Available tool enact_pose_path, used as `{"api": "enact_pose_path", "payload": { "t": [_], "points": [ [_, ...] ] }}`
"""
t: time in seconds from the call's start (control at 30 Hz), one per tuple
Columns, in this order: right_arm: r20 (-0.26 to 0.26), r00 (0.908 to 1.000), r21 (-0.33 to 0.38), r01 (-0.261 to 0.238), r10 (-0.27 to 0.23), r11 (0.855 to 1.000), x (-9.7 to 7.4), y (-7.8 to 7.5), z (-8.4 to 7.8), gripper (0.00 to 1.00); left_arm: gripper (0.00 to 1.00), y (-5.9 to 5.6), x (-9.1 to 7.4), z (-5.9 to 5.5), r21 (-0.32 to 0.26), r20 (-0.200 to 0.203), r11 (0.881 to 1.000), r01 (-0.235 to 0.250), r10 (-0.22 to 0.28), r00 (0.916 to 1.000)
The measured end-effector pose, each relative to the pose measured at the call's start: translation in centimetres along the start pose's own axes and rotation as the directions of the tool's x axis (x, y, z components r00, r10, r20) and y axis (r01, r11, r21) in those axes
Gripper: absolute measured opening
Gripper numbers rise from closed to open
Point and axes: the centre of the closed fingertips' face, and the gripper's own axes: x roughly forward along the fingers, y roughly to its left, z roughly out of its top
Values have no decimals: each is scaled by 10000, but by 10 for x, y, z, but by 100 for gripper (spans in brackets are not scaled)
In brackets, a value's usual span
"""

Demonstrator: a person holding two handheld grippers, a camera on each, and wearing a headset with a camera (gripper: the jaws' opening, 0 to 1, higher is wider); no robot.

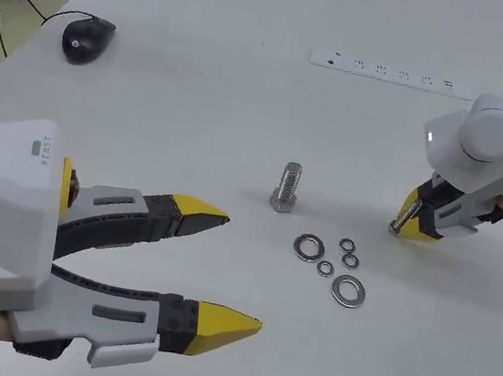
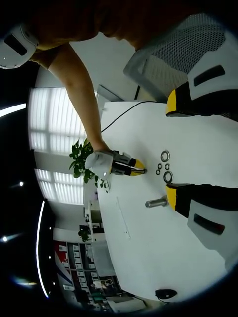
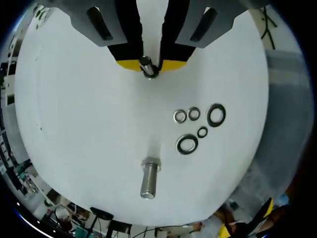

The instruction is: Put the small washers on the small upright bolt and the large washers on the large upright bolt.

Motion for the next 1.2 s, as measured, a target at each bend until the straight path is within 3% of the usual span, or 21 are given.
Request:
{"api": "enact_pose_path", "payload": {
  "t": [0.67,1.2],
  "points": [
    [118,9993,241,342,-345,9991,-16,-2,-8,14,53,0,1,5,124,27,9999,-72,71,10000],
    [430,9975,262,549,-560,9982,-38,37,-4,14,53,-10,0,11,350,137,9993,-86,82,9999]
  ]
}}
